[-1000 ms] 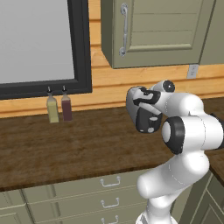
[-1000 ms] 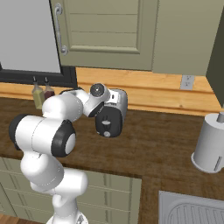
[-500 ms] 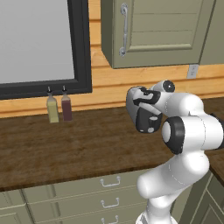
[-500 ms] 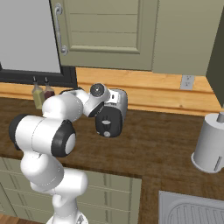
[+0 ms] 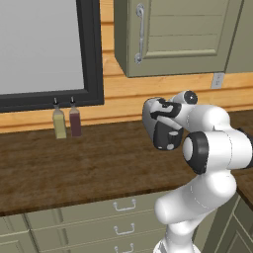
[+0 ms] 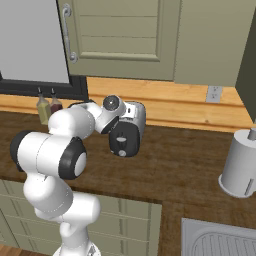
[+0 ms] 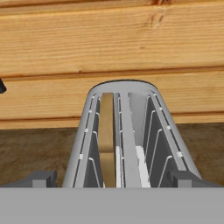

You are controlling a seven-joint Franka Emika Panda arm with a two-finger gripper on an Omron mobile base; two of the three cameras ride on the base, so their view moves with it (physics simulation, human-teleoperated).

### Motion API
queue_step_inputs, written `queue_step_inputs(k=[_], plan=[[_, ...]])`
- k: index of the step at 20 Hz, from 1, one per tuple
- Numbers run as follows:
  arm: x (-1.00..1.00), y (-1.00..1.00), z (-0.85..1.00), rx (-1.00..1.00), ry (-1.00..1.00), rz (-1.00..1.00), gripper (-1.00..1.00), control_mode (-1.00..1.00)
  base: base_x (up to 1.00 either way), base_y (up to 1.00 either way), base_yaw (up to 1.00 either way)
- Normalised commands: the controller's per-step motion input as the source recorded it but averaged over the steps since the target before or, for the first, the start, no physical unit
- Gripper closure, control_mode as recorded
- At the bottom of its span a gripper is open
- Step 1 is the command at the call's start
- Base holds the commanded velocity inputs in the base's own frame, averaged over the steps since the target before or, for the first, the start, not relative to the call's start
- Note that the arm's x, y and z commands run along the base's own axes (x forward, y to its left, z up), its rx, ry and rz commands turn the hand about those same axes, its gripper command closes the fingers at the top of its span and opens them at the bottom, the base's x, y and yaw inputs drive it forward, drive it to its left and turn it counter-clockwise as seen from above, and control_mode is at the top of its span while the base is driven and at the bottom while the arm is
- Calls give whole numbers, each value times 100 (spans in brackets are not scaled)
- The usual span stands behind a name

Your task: Start the toaster. Once the lever pops up, take the bread to the plate on the dining counter.

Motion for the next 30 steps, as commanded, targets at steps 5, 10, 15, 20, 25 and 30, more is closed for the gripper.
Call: queue_step_inputs(k=[5,10,15,20,25,30], plan=[[0,0,0,0,0,0,-100,-100,0,0,0],[0,0,0,0,0,0,-100,-100,0,0,0],[0,0,0,0,0,0,-100,-100,0,0,0],[0,0,0,0,0,0,-100,-100,0,0,0],[0,0,0,0,0,0,-100,-100,0,0,0],[0,0,0,0,0,0,-100,-100,0,0,0]])
